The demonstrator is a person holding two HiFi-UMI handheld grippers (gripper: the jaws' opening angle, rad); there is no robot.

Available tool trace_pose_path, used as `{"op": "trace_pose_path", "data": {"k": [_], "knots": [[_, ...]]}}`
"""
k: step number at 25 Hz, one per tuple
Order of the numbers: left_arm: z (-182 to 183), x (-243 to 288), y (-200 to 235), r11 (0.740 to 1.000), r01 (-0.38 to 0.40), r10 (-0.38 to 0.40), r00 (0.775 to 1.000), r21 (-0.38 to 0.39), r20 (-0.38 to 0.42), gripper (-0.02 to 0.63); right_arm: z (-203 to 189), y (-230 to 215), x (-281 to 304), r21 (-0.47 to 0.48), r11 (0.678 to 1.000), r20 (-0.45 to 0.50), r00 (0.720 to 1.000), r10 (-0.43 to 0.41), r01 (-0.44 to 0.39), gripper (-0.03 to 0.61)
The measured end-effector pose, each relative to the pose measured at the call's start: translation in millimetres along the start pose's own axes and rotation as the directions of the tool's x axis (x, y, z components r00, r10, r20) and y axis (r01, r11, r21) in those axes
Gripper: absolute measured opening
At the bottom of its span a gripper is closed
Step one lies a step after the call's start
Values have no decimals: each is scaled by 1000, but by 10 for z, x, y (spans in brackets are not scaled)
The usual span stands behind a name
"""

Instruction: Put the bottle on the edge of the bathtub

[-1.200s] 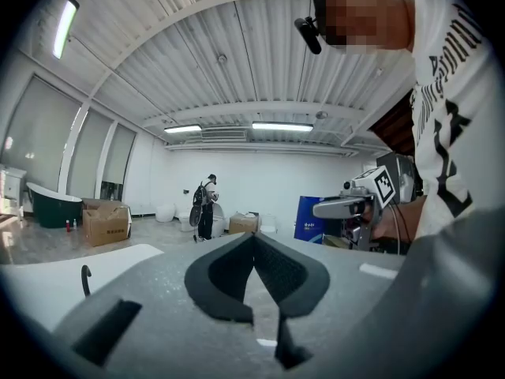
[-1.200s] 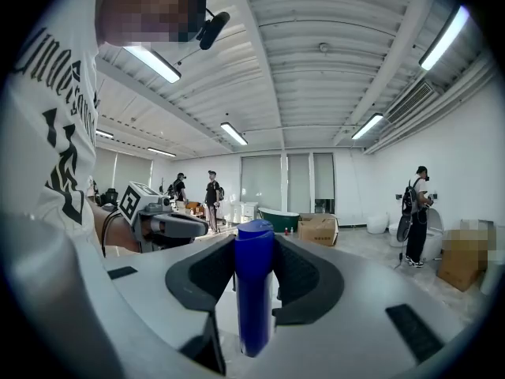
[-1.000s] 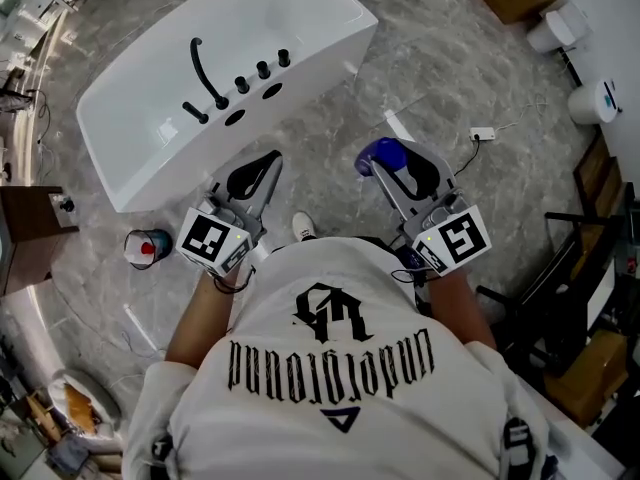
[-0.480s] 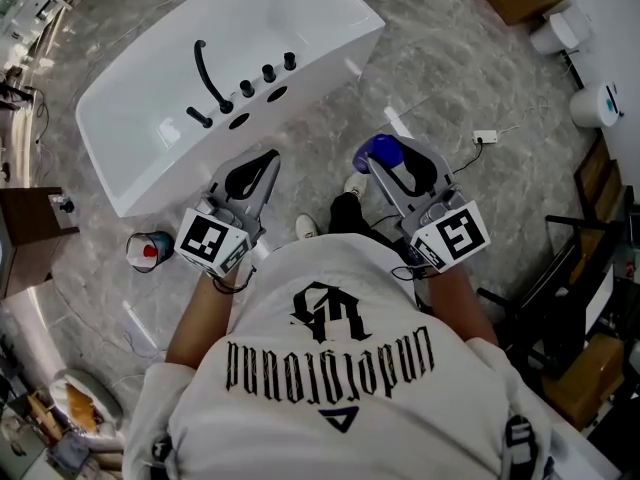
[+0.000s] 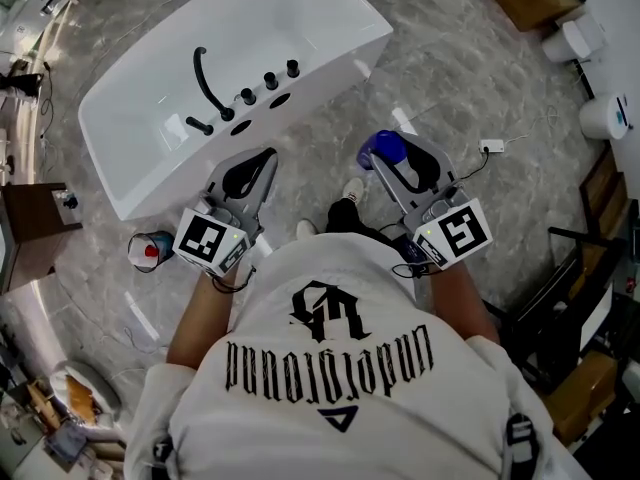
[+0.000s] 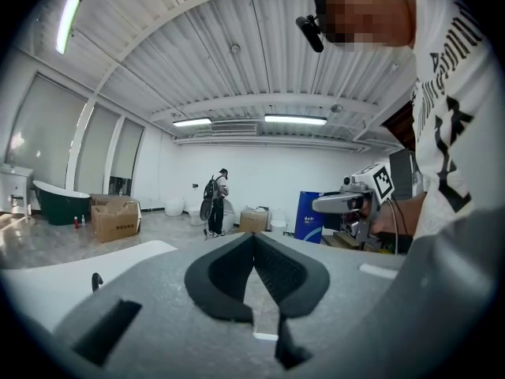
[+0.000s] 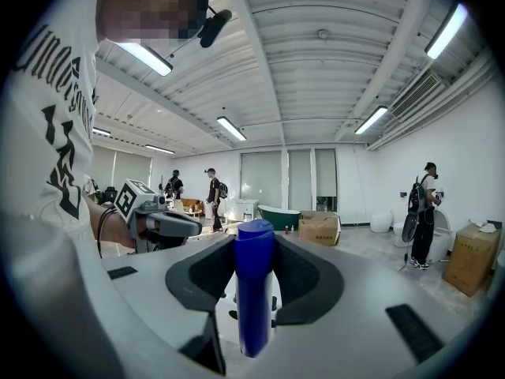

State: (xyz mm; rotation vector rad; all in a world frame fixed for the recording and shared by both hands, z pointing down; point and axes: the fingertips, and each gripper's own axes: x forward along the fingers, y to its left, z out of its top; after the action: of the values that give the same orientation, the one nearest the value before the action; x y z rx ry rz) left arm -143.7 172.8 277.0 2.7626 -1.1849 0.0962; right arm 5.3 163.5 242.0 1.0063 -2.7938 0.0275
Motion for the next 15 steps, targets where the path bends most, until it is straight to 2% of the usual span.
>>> {"op": "trace_pose_path", "data": {"k": [9,15], "knots": [[15,661,243,998,-51,50,998,-41,-27,15,-101,-735,203,21,999,-28,999,35,-34,153],[23,1254,186,998,-52,51,998,-42,-41,15,-157,-1314,198,27,998,-21,998,53,-52,153]]}}
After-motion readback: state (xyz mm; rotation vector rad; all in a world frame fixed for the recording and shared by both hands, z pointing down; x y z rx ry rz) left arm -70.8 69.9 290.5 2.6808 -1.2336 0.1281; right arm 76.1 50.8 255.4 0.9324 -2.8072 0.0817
